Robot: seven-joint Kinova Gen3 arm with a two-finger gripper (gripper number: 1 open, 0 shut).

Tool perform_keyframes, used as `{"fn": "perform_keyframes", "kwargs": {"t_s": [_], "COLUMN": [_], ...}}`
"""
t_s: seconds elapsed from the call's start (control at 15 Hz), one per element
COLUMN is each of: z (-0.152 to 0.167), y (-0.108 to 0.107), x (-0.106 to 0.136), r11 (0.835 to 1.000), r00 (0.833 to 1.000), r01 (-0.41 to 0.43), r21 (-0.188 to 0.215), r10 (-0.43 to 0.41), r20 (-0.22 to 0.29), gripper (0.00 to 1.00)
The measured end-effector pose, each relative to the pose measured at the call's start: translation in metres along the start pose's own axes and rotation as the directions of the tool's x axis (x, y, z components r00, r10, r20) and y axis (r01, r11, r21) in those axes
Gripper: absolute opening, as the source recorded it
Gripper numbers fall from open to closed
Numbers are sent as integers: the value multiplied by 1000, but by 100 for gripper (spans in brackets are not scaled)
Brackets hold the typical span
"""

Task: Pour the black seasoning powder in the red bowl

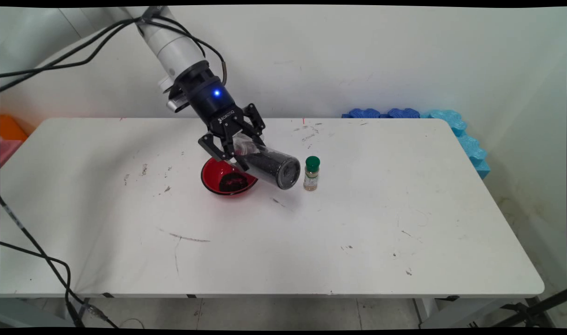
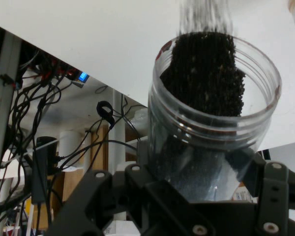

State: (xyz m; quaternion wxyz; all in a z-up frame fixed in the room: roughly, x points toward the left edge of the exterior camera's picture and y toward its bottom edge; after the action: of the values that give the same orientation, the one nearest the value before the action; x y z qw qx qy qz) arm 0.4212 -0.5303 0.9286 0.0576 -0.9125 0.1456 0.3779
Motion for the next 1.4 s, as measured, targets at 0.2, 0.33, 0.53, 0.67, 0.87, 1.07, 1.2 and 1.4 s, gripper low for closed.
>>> {"fn": "perform_keyframes", "kwargs": {"t_s": [0.2, 0.33, 0.53, 0.67, 0.87, 1.07, 1.2, 1.4], "z": [0, -1, -1, -1, 0, 1, 1, 2], "y": [1, 1, 2, 2, 3, 3, 2, 1], "x": [-2, -4, -5, -6, -6, -3, -2, 0], "r11": [1000, 1000, 1000, 1000, 1000, 1000, 1000, 1000], "r00": [1000, 1000, 1000, 1000, 1000, 1000, 1000, 1000], "r01": [2, 5, 7, 8, 11, 7, 4, 6], "r21": [1, 1, 2, 1, -3, -7, -11, -18], "r10": [-2, -5, -7, -8, -11, -7, -4, -6], "r20": [8, 13, 18, 19, 17, 11, 4, -2], "gripper": [0, 0, 0, 0, 0, 0, 0, 0]}}
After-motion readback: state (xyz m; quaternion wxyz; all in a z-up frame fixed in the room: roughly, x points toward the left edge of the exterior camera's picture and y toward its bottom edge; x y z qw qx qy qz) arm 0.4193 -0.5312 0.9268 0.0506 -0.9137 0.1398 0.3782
